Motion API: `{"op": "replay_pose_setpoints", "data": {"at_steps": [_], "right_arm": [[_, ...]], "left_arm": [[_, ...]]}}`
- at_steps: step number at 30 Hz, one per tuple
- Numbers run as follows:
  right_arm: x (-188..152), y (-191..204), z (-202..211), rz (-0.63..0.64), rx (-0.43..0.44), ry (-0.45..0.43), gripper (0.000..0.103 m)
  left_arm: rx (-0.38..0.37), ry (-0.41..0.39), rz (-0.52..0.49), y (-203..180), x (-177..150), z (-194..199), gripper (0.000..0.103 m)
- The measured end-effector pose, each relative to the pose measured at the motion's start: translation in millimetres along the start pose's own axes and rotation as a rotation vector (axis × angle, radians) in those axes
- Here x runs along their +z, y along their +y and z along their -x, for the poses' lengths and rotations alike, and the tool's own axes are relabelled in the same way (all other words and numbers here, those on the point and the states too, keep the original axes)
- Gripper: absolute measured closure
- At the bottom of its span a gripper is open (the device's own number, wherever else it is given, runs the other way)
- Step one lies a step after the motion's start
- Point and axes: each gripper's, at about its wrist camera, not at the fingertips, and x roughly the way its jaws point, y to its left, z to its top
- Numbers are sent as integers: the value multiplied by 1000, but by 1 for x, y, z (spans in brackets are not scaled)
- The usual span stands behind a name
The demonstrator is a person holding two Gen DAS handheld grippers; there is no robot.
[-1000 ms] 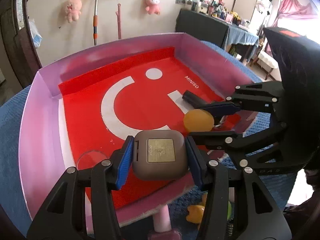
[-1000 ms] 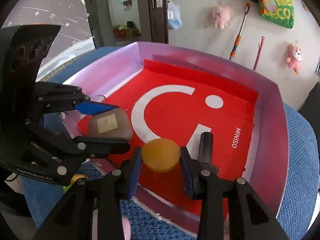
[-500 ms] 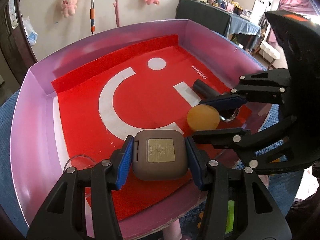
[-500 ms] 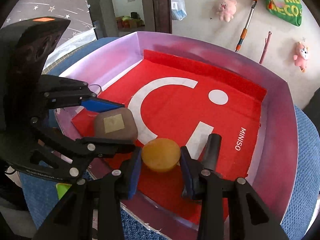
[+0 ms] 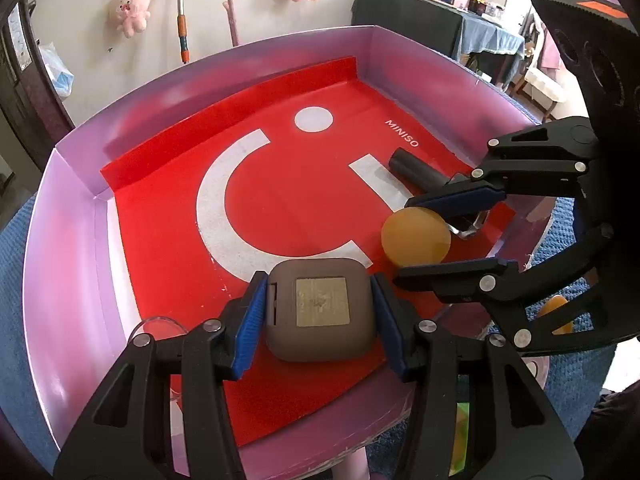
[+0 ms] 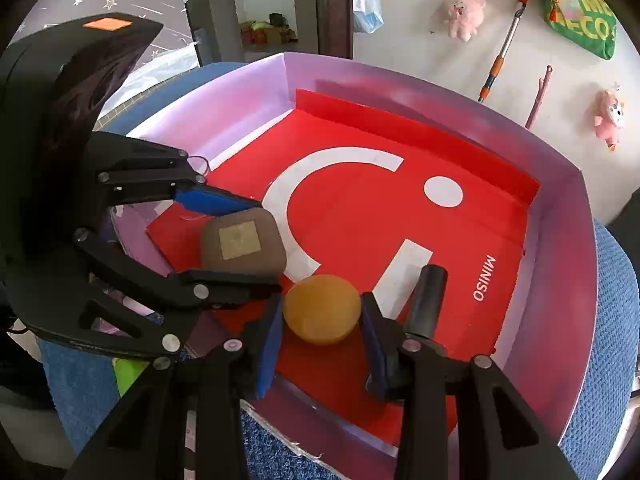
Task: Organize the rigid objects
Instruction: 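Place the brown compact in the box with left while right places the orange sponge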
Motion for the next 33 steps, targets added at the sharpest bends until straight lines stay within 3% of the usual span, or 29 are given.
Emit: {"op": "replay_pose_setpoints", "data": {"at_steps": [15, 22, 33], "right_arm": [[1, -3, 3, -5, 14, 10, 60], [1, -2, 9, -13, 3, -7, 58], [5, 8, 55, -51, -40, -111, 33]], "left_arm": [[-13, -2, 22, 2, -2, 5, 51], [-13, -54, 48, 7, 2, 21, 42], [28, -201, 94, 4, -5, 80, 29]]}}
